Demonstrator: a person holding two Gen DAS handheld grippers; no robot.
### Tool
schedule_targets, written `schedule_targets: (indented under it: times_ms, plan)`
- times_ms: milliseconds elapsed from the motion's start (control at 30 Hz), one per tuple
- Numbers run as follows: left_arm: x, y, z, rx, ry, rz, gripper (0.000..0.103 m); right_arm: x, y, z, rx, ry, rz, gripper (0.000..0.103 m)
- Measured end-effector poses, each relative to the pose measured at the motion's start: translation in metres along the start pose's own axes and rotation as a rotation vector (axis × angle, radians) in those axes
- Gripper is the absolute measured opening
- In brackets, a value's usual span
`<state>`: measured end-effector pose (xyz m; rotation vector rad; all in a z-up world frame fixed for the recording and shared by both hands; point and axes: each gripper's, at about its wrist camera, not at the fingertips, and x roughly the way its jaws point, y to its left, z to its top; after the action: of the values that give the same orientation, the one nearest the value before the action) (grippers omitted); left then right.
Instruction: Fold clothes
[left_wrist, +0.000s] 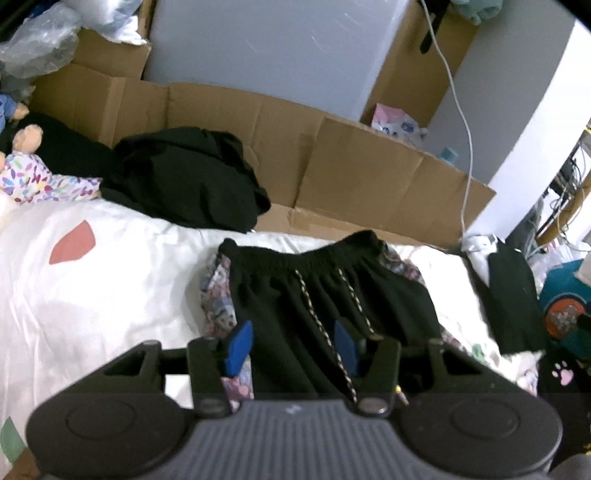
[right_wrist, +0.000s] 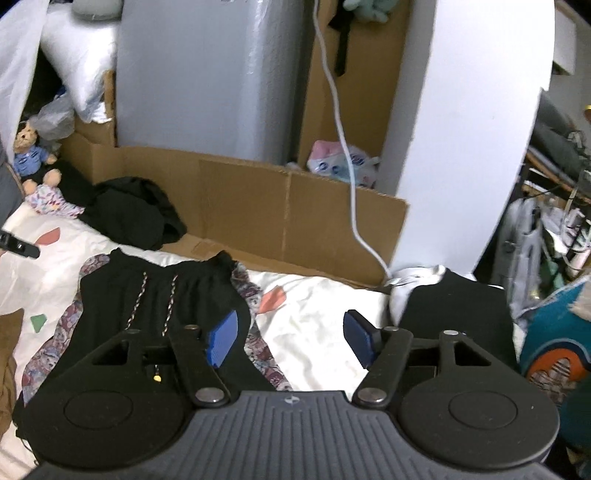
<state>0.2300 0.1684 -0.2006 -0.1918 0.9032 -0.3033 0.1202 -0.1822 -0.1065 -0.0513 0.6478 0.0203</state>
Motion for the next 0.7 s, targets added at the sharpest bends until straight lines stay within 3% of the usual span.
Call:
schedule_targets:
  times_ms: [433,700]
  plan:
    - [-0.024,0.011,-0.03,-0.002,0.033,-0.011,0.052,-0.034,0.031,-0.009,0.076,0.03,0.082,0.069]
    - [-0.009,0.028,-0.072,0.014,0.14,-0.013,0.047,-0.028,0.079,-0.034,0.07,0.107,0.215,0.068]
